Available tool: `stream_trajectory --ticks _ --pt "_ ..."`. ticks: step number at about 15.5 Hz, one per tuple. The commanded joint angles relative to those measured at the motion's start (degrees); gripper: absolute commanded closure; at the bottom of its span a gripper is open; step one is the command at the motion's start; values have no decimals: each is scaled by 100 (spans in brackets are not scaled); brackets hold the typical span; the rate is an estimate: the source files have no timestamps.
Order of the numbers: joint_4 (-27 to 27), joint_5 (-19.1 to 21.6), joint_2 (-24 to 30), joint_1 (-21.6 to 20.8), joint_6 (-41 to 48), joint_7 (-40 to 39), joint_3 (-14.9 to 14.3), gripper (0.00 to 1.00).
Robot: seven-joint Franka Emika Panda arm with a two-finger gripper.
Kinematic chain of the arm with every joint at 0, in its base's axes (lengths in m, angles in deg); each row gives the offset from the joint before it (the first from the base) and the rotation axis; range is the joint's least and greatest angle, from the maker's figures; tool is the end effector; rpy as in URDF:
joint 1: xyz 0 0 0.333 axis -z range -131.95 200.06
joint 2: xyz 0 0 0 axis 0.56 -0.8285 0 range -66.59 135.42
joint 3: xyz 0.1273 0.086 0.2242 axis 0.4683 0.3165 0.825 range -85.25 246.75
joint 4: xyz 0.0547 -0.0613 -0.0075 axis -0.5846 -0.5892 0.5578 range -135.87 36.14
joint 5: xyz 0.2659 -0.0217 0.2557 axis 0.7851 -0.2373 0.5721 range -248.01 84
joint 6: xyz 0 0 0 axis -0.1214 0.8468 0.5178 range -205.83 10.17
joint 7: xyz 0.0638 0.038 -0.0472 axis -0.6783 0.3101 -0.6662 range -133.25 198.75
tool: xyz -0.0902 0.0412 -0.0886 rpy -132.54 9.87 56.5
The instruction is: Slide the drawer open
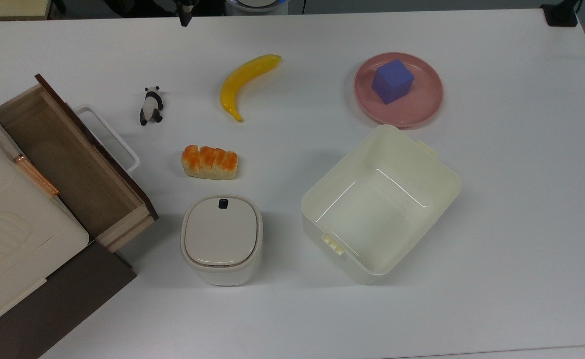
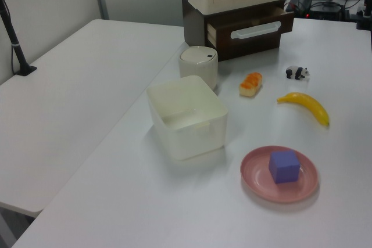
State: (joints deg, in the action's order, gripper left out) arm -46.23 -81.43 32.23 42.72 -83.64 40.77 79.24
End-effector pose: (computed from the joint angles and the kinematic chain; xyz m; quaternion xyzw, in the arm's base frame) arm 0.5401 -0.0953 0.5671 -0.9867 0.1580 -0.0372 0.0039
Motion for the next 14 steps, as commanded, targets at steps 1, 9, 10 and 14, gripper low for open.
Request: stream_trajectory --ticks 1,9,10,14 --pt "-127 57 139 -67 79 77 -34 0" --pt "-83 39 130 -49 61 51 -42 0" --pt "-83 39 130 -41 61 42 -42 0" --pt "-74 83 130 -49 52 15 -112 0"
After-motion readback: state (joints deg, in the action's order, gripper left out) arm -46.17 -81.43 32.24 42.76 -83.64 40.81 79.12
